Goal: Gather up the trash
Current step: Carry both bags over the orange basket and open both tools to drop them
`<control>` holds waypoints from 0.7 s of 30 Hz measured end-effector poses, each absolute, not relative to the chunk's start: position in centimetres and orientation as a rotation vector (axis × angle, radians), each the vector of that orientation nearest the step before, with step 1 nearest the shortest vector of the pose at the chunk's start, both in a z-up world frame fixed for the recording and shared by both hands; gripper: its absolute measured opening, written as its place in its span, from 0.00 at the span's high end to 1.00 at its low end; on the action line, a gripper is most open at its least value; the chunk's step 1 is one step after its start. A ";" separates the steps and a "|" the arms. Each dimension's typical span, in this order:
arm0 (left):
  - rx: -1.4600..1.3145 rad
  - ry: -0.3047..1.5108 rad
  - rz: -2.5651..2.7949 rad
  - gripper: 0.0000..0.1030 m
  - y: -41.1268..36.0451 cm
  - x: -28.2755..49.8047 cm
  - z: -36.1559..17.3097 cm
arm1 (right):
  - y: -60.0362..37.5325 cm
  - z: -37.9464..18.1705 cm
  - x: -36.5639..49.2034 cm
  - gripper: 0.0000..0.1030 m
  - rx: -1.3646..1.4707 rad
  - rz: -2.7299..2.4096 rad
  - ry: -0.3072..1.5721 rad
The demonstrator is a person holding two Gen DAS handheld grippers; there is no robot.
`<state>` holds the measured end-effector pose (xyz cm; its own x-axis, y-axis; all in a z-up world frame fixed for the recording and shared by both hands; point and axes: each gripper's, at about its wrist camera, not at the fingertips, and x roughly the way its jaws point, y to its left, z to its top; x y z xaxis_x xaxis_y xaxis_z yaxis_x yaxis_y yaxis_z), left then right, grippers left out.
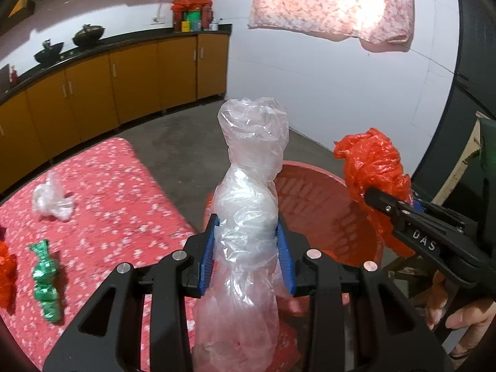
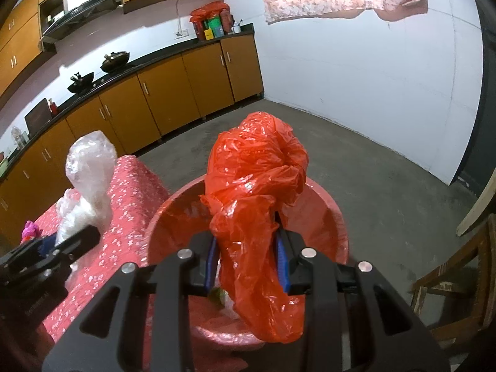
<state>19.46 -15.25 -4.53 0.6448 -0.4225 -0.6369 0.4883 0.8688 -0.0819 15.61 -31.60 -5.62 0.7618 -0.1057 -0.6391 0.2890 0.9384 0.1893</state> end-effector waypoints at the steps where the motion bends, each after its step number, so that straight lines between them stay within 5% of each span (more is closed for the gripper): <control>1: 0.103 0.701 -0.525 0.65 -15.5 19.6 -4.7 | -31.8 -5.8 15.8 0.70 0.289 -0.221 0.674; 12: 0.118 0.750 -0.561 0.65 -18.4 21.9 -7.2 | -33.2 -7.1 17.0 0.70 0.318 -0.225 0.664; 21: 0.117 0.762 -0.580 0.56 -19.0 22.7 -8.0 | -33.4 -7.4 16.2 0.53 0.357 -0.211 0.615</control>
